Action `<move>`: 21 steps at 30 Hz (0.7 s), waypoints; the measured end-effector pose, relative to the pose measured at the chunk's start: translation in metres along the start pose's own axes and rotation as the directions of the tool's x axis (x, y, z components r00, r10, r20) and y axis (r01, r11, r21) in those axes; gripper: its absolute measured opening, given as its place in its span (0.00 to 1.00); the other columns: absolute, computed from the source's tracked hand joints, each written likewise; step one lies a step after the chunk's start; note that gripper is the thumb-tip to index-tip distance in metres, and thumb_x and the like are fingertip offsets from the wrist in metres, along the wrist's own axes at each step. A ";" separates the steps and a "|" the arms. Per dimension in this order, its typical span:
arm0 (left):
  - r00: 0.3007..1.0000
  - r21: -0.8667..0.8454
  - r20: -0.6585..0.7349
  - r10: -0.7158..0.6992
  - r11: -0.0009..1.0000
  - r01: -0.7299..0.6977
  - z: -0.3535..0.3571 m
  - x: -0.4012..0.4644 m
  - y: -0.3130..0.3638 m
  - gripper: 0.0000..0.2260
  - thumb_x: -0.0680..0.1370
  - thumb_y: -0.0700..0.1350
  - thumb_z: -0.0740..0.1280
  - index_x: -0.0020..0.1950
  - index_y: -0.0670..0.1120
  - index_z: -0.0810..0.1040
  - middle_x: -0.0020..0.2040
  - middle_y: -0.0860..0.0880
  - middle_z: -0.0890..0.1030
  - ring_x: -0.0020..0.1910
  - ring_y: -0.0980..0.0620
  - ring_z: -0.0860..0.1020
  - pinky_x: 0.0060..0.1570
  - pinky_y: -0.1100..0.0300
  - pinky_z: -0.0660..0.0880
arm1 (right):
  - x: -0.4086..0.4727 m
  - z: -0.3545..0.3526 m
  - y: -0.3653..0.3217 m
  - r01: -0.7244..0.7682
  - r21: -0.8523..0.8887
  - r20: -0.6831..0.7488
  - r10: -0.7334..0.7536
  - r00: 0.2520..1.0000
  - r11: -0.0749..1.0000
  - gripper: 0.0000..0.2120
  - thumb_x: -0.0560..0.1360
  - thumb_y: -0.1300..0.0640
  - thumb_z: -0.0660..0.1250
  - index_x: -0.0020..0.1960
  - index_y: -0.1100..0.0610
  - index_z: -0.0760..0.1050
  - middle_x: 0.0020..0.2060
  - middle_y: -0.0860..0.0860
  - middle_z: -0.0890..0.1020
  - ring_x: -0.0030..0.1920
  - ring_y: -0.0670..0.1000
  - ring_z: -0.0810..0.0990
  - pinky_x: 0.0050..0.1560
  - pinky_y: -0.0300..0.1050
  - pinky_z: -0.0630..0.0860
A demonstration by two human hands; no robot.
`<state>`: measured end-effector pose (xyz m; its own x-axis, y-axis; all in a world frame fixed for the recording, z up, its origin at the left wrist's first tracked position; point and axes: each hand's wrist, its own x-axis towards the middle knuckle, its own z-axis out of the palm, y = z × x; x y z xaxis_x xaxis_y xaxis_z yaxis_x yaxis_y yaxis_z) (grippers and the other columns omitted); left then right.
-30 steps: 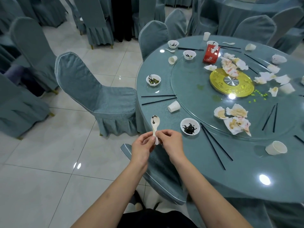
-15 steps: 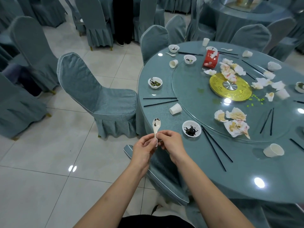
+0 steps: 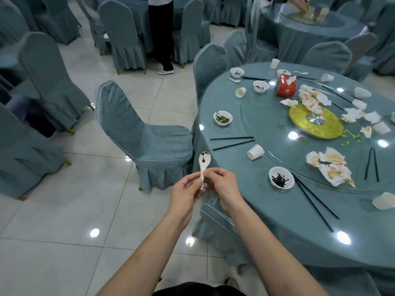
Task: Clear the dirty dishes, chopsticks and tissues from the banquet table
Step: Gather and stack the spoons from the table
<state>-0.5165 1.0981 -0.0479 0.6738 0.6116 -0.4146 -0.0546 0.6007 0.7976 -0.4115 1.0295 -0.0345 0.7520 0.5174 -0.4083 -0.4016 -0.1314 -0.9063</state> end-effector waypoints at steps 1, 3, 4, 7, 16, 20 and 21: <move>1.000 0.003 0.001 0.002 1.000 -0.002 -0.013 0.002 0.010 0.12 0.82 0.33 0.66 0.64 0.38 0.79 0.56 0.38 0.85 0.48 0.49 0.83 0.56 0.57 0.80 | 0.001 0.015 -0.001 0.005 0.009 -0.008 -0.005 1.000 1.000 0.05 0.76 0.64 0.71 0.50 0.66 0.83 0.37 0.57 0.84 0.31 0.48 0.79 0.29 0.37 0.73; 1.000 0.025 0.006 0.012 1.000 -0.012 -0.038 0.006 0.028 0.11 0.82 0.33 0.66 0.64 0.38 0.80 0.56 0.39 0.85 0.47 0.50 0.83 0.57 0.56 0.80 | 0.004 0.041 0.001 0.013 0.003 -0.023 -0.013 1.000 1.000 0.05 0.77 0.61 0.71 0.50 0.62 0.84 0.38 0.59 0.84 0.32 0.50 0.77 0.27 0.38 0.70; 1.000 0.040 0.011 0.020 0.999 -0.020 -0.051 0.007 0.038 0.11 0.82 0.33 0.65 0.63 0.39 0.81 0.54 0.40 0.86 0.46 0.50 0.83 0.56 0.57 0.80 | 0.006 0.055 0.004 0.015 -0.001 -0.033 -0.015 0.999 1.000 0.06 0.77 0.59 0.71 0.51 0.61 0.84 0.39 0.59 0.85 0.34 0.51 0.76 0.28 0.39 0.69; 0.999 0.064 0.010 0.035 0.997 -0.035 -0.087 0.008 0.064 0.10 0.82 0.33 0.65 0.59 0.40 0.82 0.49 0.43 0.86 0.45 0.50 0.82 0.53 0.58 0.80 | 0.009 0.095 0.010 0.023 0.033 -0.061 -0.021 0.998 0.999 0.07 0.77 0.56 0.72 0.51 0.58 0.85 0.46 0.60 0.87 0.38 0.51 0.76 0.32 0.42 0.69; 0.996 0.086 -0.056 0.066 0.994 -0.061 -0.172 0.027 0.121 0.09 0.82 0.34 0.66 0.59 0.42 0.83 0.49 0.43 0.86 0.47 0.48 0.82 0.54 0.57 0.81 | 0.039 0.199 0.009 0.067 -0.016 -0.015 -0.067 0.998 0.998 0.08 0.78 0.54 0.72 0.50 0.57 0.86 0.42 0.51 0.87 0.37 0.49 0.76 0.36 0.43 0.70; 0.991 0.099 -0.102 0.086 0.992 -0.076 -0.206 0.050 0.151 0.09 0.82 0.34 0.66 0.59 0.41 0.83 0.51 0.41 0.86 0.45 0.50 0.83 0.52 0.58 0.81 | 0.069 0.249 0.010 0.058 -0.047 0.028 -0.056 0.998 0.997 0.07 0.77 0.55 0.72 0.50 0.58 0.86 0.45 0.54 0.88 0.40 0.50 0.78 0.39 0.45 0.71; 0.989 0.100 -0.116 0.092 0.992 -0.080 -0.215 0.057 0.159 0.09 0.82 0.34 0.66 0.59 0.41 0.83 0.52 0.40 0.86 0.45 0.50 0.82 0.51 0.58 0.80 | 0.078 0.262 0.011 0.054 -0.045 0.043 -0.052 0.998 0.998 0.07 0.77 0.55 0.72 0.50 0.58 0.85 0.45 0.54 0.88 0.40 0.50 0.78 0.40 0.45 0.71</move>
<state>-0.6447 1.3391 -0.0388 0.5762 0.7197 -0.3874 -0.0344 0.4949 0.8682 -0.4946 1.2901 -0.0472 0.7488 0.5595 -0.3552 -0.3366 -0.1407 -0.9311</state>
